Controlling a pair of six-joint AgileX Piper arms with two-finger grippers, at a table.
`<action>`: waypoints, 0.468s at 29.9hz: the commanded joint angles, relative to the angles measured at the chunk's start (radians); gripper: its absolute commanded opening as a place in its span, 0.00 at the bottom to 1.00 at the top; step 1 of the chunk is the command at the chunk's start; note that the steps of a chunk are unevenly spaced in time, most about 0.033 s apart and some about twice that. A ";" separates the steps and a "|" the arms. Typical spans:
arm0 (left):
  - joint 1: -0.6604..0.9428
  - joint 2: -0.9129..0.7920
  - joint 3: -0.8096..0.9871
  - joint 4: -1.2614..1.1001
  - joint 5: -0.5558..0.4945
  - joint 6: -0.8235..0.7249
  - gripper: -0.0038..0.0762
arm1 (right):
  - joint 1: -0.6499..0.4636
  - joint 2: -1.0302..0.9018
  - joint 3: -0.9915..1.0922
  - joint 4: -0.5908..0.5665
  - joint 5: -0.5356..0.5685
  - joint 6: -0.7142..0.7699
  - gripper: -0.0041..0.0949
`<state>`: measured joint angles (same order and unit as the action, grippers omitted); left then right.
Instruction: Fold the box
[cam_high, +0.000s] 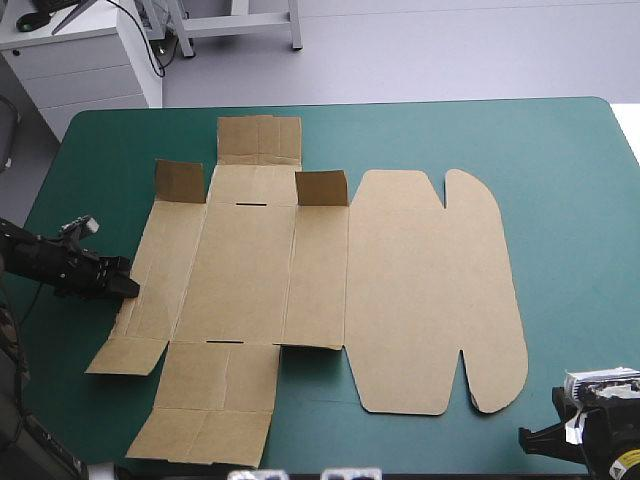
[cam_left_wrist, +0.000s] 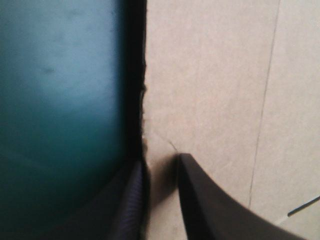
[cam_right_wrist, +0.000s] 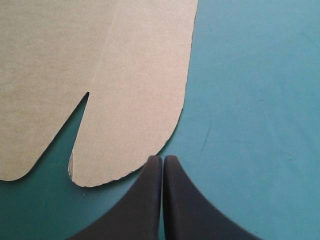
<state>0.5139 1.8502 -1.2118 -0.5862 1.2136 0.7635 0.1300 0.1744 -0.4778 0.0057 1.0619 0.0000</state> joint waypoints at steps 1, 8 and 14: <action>-0.006 -0.032 -0.021 0.012 0.072 -0.002 0.55 | -0.010 0.012 -0.025 -0.006 -0.055 -0.006 0.04; -0.006 -0.032 -0.021 0.074 0.070 -0.002 0.73 | -0.010 0.012 -0.025 -0.006 -0.055 -0.006 0.04; 0.005 -0.032 -0.021 0.134 0.067 -0.046 0.71 | -0.010 0.012 -0.025 -0.006 -0.055 -0.006 0.04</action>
<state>0.5006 1.8405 -1.2180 -0.6136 1.2503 0.7246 0.1300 0.1744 -0.4778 0.0057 1.0619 0.0000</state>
